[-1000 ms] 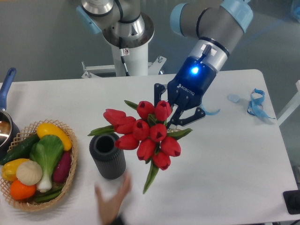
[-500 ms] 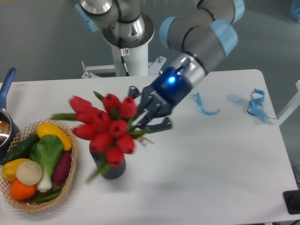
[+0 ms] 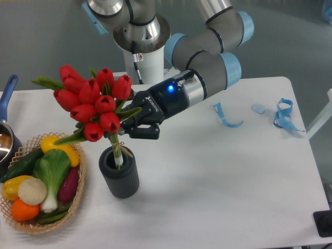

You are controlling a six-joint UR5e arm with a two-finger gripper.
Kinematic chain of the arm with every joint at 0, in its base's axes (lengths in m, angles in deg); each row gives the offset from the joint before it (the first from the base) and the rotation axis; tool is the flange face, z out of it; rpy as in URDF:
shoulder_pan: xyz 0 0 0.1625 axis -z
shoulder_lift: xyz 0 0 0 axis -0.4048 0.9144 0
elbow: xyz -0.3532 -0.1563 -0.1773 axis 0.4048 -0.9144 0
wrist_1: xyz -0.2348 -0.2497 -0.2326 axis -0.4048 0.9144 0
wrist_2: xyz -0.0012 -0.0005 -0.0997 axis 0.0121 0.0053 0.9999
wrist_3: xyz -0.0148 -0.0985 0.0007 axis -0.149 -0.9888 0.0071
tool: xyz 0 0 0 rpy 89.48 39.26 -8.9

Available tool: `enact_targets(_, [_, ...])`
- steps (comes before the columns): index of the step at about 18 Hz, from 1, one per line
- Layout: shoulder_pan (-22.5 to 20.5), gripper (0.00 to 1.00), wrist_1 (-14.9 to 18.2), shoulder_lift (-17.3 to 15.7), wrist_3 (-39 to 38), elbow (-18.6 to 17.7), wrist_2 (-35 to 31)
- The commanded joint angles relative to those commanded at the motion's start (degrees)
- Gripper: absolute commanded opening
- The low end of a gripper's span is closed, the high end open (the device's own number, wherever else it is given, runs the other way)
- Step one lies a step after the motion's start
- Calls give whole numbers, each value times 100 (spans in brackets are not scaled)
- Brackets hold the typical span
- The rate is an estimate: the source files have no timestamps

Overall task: Insert the flowers into the vase
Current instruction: 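Lower the tulip stems deeper into the vase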

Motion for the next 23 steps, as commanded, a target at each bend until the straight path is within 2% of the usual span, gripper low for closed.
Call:
enact_targets(7, [9, 19, 26, 8, -26, -45, -61])
enact_targets(13, [9, 19, 17, 35, 9, -115, -422])
enact_targets(18, [18, 19, -18, 79, 70, -317, -580])
enact_targets(23, [35, 19, -53, 421, 263, -457, -615])
